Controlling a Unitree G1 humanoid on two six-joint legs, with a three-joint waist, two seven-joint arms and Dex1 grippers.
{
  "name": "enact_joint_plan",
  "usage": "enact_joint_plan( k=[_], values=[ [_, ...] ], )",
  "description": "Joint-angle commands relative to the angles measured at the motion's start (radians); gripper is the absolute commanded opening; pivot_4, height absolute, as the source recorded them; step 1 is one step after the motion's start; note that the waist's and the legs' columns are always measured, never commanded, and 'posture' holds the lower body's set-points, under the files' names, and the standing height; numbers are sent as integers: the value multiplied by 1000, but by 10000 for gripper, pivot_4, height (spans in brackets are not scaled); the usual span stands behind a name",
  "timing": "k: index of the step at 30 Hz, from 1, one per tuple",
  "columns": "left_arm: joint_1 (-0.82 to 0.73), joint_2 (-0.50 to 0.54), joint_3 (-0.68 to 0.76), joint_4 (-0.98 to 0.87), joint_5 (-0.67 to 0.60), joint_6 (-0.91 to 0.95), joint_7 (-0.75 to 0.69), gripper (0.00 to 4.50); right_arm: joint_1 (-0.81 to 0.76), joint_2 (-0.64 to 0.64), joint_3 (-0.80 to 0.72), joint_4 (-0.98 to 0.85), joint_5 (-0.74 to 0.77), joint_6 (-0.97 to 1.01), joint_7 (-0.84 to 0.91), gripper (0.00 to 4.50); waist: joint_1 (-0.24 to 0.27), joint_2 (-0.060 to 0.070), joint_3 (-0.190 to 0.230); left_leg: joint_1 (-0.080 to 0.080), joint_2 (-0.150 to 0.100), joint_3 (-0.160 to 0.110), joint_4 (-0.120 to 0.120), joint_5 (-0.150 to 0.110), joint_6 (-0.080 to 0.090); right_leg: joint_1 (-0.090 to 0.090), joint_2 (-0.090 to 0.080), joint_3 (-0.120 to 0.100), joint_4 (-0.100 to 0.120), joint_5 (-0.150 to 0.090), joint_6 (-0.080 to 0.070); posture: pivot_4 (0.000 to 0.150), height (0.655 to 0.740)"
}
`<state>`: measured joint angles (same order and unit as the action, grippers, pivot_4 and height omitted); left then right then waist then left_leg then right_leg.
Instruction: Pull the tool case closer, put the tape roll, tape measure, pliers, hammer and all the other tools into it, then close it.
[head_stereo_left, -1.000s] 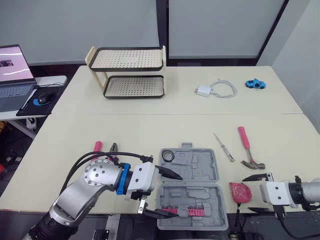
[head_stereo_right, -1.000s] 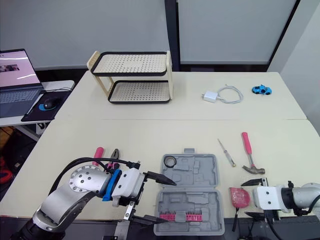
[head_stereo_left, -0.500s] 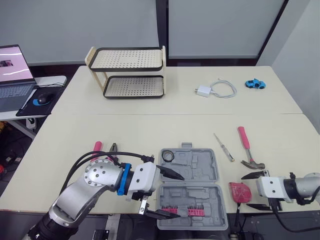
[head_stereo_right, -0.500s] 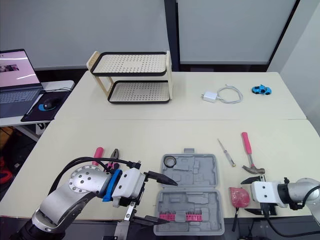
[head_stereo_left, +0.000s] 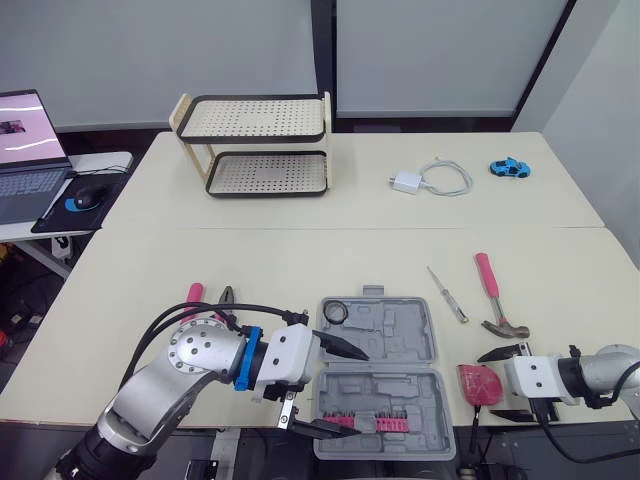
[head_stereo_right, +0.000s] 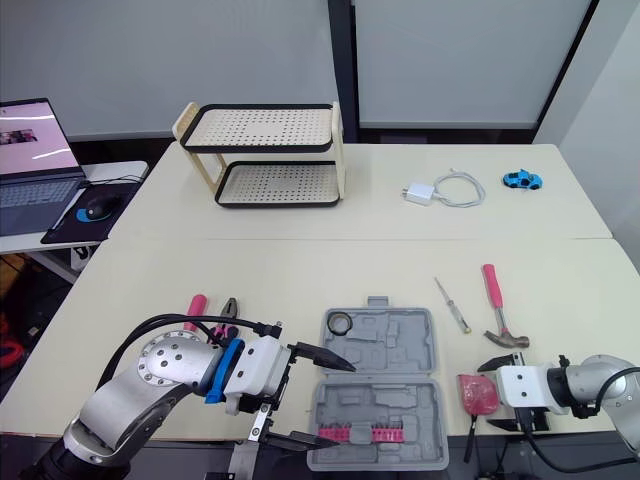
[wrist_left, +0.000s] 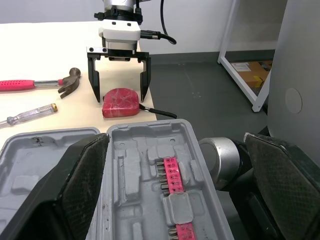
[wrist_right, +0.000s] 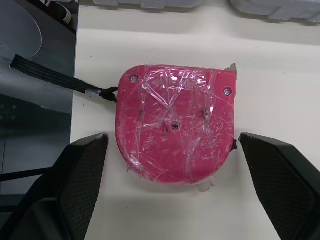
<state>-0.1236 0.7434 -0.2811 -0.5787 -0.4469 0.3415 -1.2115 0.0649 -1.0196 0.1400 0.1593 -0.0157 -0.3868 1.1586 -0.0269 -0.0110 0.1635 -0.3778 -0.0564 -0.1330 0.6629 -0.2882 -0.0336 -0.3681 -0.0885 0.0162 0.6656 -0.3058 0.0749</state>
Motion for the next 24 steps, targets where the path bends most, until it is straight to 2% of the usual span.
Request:
enact_joint_plan(
  k=[1,6,12,22,24],
  values=[
    [3,9,-4,-23,0,-15,-5,45000,2,9,3,-18,-1,-2,-4,38980,0,0,0,0,0,0,0,0,0,0,0,0,0,0,0,1500,7400],
    [4,10,-1,-16,3,-19,-7,45000,5,9,-4,-32,7,10,-1,23302,-3,0,0,0,0,0,0,0,0,0,0,0,0,0,0,1500,7400],
    [-2,14,10,0,5,-23,-8,45000,38,-10,-49,-101,35,126,-16,1026,0,0,0,0,0,0,0,0,0,0,0,0,0,0,0,1500,7400],
    [-4,13,8,2,6,-19,0,45000,189,-111,-208,-304,40,394,-34,258,1,1,0,0,0,0,0,0,0,0,0,0,0,0,0,1500,7400],
    [-8,11,6,5,6,-19,-1,45000,206,-106,-255,-375,64,503,-52,258,1,1,0,0,0,0,0,0,0,0,0,0,0,0,0,1500,7400]
  ],
)
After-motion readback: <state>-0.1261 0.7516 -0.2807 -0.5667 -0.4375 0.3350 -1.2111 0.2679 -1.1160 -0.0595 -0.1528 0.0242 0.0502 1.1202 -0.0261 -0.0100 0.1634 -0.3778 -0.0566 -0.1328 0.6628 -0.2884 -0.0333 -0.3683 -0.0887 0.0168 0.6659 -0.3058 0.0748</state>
